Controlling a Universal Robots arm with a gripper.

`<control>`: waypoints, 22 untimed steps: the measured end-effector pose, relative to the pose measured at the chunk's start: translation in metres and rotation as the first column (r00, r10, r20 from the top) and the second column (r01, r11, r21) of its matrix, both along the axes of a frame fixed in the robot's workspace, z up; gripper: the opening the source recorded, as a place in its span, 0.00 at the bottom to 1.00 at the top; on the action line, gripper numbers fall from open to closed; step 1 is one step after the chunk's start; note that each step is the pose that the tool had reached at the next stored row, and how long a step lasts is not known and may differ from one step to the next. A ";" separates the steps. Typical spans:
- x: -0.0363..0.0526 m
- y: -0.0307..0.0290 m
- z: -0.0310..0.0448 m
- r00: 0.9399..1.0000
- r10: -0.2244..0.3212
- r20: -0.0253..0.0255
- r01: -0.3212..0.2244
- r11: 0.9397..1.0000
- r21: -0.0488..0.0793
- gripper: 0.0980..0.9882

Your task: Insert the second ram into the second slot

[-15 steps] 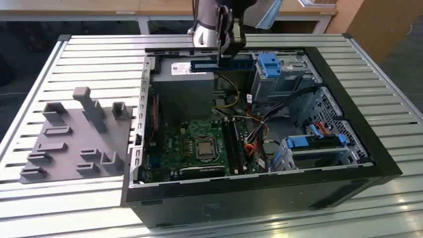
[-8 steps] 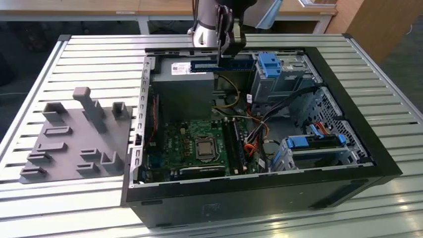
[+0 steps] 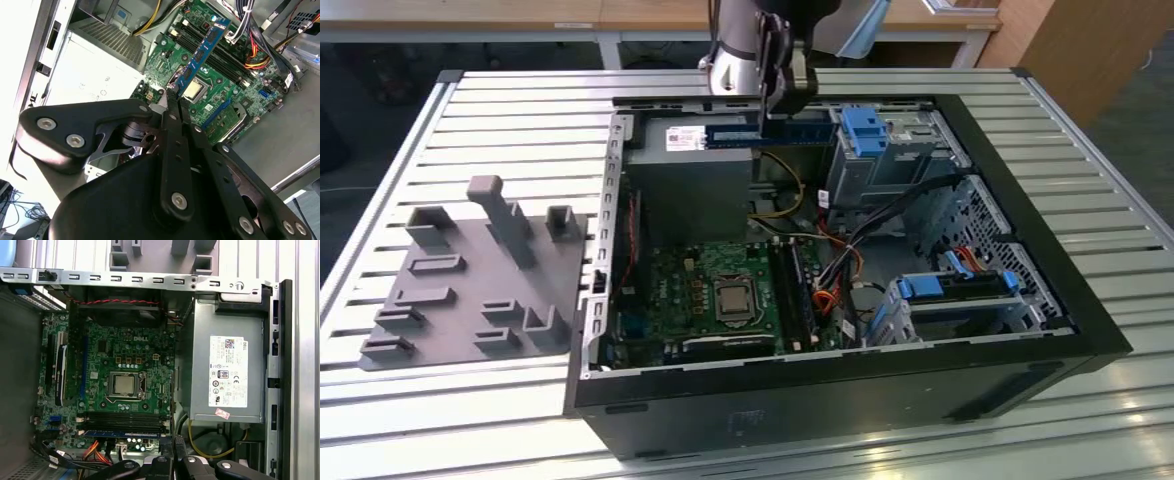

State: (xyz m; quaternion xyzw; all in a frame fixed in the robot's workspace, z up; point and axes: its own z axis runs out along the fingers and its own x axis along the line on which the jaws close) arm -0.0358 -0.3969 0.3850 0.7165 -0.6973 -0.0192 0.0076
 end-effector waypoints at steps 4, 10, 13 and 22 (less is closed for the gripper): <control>0.0000 -0.0018 0.0000 1.000 0.000 0.000 0.000 1.000 0.000 0.04; 0.0000 -0.0038 0.0000 1.000 0.000 0.000 0.000 1.000 0.000 0.04; 0.0000 -0.0045 0.0000 1.000 0.000 0.000 0.000 1.000 0.000 0.04; 0.0000 -0.0108 0.0000 1.000 0.000 0.000 0.000 1.000 -0.001 0.04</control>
